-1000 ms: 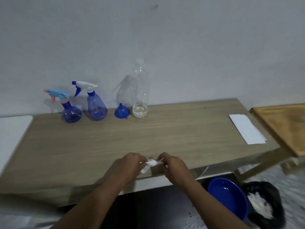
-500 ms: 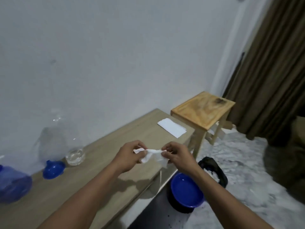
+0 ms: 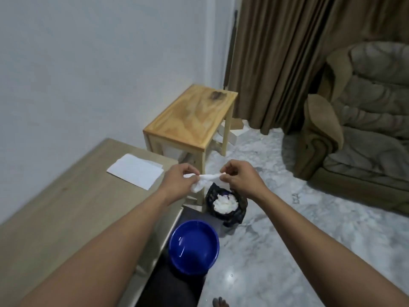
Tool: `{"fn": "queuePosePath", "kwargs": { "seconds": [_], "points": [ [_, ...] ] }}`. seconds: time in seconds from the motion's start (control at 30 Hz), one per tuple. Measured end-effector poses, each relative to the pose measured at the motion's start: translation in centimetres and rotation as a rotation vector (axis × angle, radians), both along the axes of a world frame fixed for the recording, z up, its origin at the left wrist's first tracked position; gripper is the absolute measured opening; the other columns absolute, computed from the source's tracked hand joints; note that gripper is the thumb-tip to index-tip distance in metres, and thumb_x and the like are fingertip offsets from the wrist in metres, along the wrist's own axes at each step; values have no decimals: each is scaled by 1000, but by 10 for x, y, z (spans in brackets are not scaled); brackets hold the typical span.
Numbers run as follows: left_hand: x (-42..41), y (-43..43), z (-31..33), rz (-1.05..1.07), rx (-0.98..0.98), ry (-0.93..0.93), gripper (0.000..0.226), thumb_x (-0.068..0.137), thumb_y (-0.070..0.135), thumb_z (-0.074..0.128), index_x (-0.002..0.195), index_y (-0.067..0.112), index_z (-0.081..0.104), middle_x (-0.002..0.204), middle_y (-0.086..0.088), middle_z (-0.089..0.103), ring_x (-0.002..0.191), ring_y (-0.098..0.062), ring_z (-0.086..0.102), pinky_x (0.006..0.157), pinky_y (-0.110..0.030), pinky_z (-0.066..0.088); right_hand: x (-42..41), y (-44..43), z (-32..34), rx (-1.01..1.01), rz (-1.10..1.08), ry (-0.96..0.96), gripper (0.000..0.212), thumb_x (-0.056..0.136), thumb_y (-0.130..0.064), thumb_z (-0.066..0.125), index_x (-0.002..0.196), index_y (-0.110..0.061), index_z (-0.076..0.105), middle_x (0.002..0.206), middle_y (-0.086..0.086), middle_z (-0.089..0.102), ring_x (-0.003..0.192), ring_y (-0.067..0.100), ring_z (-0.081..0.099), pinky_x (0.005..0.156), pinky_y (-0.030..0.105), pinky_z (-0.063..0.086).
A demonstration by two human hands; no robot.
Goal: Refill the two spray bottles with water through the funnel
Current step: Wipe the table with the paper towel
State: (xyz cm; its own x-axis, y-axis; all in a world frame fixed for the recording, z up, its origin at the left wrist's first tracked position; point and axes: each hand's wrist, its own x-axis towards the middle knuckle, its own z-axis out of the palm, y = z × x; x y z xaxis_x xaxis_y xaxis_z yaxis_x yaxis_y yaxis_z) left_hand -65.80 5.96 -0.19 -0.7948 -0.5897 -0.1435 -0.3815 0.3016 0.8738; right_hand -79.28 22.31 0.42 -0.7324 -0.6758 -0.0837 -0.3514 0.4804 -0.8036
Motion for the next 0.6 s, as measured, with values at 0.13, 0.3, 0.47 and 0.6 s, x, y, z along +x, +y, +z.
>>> {"fn": "queuePosePath", "kwargs": {
  "seconds": [0.13,0.3,0.47,0.6],
  "points": [
    [-102,-9,-44,-3,-10,-95,8,88,19,71,82,24,71,87,11,67,86,-12,62,68,-23,40,-88,-10,-42,93,-80,-17,7,88,-13,72,84,-17,69,79,7,70,59,25,67,49,32,57],
    [-204,-28,-102,-10,-32,-198,16,88,17,73,76,28,68,101,6,70,88,-15,65,76,-28,50,-174,-34,-94,203,-135,-21,11,88,-9,68,86,-21,68,86,1,67,64,3,56,42,9,37],
    [-281,-37,-151,15,-40,-218,8,91,11,71,86,18,71,93,2,66,81,-16,60,70,-24,42,-237,-53,-143,275,-183,-18,16,85,-5,62,87,-20,68,83,-1,65,70,12,59,55,23,43],
    [-321,-48,-185,37,-38,-194,19,90,15,73,77,27,66,98,3,68,99,-16,63,84,-28,47,-271,-66,-173,269,-214,-17,13,87,-7,64,94,-16,71,85,0,66,81,19,62,68,24,44]
  ]
}}
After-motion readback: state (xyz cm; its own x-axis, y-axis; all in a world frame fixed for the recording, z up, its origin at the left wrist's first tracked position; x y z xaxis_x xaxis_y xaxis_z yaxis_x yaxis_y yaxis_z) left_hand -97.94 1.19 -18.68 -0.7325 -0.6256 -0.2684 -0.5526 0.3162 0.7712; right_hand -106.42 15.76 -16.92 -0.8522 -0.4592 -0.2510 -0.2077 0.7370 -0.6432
